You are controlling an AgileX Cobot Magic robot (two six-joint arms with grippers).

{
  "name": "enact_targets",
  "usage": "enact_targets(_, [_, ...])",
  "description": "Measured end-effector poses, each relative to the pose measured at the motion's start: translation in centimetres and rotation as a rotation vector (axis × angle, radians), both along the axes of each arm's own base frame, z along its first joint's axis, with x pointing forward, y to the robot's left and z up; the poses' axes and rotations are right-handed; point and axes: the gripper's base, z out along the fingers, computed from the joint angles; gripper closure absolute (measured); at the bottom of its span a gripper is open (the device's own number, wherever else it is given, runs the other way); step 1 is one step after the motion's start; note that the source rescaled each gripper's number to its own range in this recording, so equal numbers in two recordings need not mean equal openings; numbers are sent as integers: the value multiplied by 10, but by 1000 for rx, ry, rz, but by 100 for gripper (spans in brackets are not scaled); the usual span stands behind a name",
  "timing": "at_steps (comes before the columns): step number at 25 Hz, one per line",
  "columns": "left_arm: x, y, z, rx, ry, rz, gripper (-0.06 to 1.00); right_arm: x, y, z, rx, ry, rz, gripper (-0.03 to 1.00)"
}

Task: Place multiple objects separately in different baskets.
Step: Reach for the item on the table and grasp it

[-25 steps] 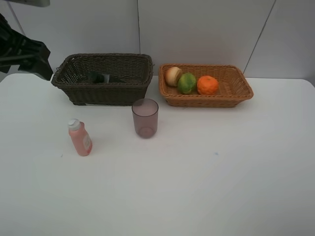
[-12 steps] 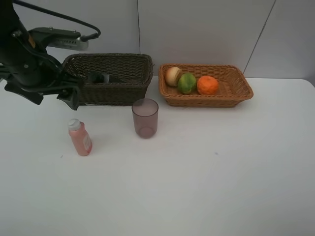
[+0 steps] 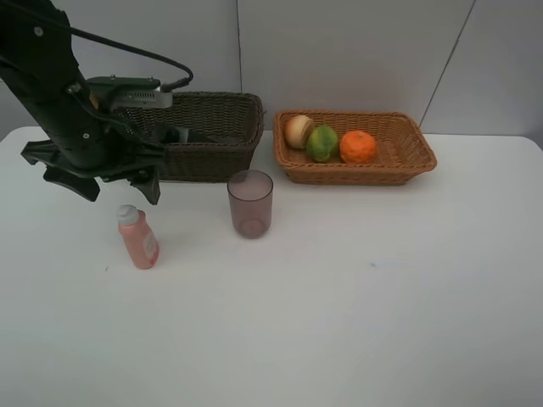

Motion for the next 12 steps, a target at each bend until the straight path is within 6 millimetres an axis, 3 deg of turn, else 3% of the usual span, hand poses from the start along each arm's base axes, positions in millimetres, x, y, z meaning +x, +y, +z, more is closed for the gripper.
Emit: enact_targets(12, [-12,1,-50,-41,40,43,-6,0,0,0,0,0,0,-2])
